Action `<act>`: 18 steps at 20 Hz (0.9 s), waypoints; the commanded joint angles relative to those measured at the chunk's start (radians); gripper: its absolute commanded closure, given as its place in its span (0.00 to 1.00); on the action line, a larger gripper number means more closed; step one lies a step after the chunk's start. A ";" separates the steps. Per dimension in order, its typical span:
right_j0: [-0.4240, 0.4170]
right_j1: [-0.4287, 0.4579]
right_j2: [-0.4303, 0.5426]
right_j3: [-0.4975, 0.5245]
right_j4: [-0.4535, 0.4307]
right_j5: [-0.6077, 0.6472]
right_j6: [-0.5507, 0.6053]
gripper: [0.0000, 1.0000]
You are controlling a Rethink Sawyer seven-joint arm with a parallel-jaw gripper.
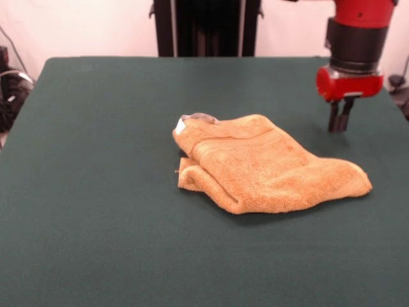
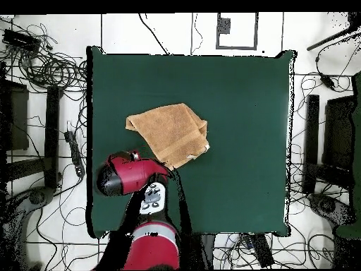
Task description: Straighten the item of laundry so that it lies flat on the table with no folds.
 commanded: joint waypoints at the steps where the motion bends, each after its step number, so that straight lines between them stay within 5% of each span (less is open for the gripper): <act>1: 0.079 -0.009 0.023 0.114 0.113 -0.008 0.310 1.00; 14: -0.010 0.017 0.044 0.127 0.055 -0.064 0.190 1.00; 15: -0.010 0.017 0.044 0.126 0.052 -0.065 0.186 0.00; 18: -0.018 0.018 0.047 0.124 0.048 -0.061 0.178 0.00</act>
